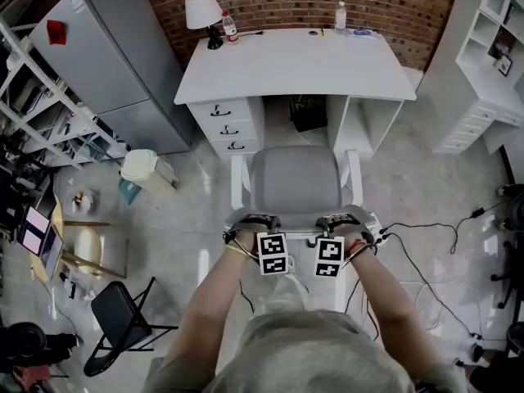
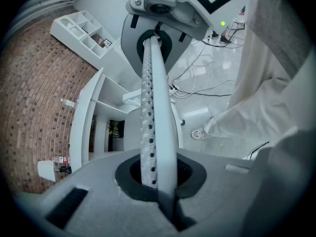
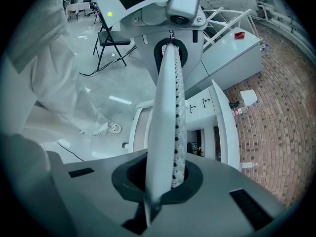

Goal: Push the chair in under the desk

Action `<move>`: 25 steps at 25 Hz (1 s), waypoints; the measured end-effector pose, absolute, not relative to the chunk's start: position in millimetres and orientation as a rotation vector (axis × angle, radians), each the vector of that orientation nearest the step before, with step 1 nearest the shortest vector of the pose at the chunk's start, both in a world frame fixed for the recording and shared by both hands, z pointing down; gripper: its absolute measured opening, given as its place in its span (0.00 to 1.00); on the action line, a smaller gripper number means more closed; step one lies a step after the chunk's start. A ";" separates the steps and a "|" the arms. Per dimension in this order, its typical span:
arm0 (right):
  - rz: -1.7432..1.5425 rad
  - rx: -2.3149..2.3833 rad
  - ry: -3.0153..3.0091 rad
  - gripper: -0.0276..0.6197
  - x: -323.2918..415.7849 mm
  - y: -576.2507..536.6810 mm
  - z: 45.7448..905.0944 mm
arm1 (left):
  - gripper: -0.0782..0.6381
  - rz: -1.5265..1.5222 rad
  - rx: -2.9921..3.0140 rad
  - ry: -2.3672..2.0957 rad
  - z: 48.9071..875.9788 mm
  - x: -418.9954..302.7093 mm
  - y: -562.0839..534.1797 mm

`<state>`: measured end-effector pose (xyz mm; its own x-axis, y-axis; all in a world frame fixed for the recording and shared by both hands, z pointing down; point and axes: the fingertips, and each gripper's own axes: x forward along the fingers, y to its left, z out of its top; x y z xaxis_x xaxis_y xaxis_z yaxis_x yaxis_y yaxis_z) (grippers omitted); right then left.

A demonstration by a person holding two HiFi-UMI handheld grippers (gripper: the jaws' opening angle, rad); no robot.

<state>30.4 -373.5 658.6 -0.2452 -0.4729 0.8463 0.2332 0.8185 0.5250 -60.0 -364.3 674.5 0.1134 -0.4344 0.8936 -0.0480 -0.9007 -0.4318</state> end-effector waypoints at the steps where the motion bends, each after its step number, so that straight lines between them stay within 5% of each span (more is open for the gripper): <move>1: -0.671 0.190 -1.694 0.06 29.8 -376.5 658.5 | 0.13 -1.853 -2.101 0.471 674.5 -60.6 -367.4; 25: -0.638 0.218 -1.684 0.06 27.3 -443.0 657.4 | 0.13 -1.842 -2.113 0.423 673.5 -62.9 -436.3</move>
